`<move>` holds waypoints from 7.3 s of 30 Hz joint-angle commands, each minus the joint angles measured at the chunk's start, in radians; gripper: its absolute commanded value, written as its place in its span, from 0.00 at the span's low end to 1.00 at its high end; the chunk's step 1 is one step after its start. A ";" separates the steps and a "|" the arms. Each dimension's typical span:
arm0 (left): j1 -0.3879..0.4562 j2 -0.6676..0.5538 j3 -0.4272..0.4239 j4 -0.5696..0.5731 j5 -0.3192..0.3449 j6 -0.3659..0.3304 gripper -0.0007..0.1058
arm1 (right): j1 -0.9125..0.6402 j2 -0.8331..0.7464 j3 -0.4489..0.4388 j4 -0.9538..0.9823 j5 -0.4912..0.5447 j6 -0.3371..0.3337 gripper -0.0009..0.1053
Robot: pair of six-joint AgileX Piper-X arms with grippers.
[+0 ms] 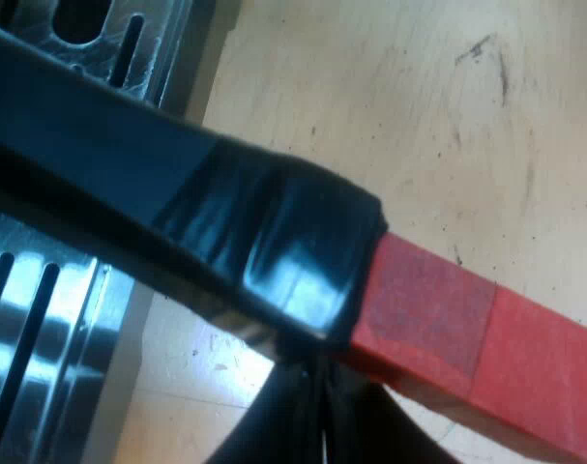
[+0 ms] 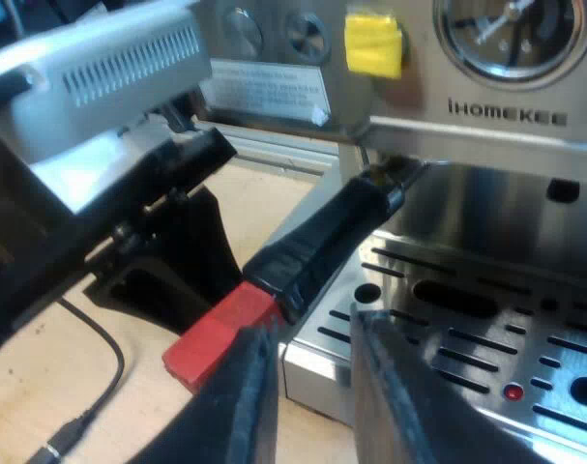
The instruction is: Put the handle in the coffee machine
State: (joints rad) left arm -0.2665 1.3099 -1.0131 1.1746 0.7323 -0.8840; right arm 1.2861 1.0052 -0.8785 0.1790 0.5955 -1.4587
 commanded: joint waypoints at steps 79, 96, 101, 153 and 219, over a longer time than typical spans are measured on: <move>-0.006 -0.184 0.062 -0.024 0.067 -0.212 0.01 | -0.002 -0.007 -0.005 0.035 0.007 -0.003 0.22; -0.006 -0.222 0.080 -0.077 0.045 -0.217 0.01 | -0.002 -0.007 -0.005 0.035 -0.021 -0.003 0.22; -0.049 -0.222 0.084 -0.080 0.041 -0.217 0.01 | -0.002 -0.007 -0.005 0.035 -0.024 -0.003 0.22; 0.328 -0.482 -0.261 -0.090 -0.141 -0.663 0.78 | -0.637 -0.088 -0.457 0.825 -0.238 -0.094 0.60; 0.335 -1.458 0.486 -0.131 -0.428 -0.712 0.78 | -1.191 -1.057 0.411 0.734 -0.441 -0.349 0.60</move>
State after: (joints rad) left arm 0.0683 -0.0121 -0.5227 1.0604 0.3041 -1.5785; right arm 0.0992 -0.0053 -0.4604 0.9229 0.1610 -1.7989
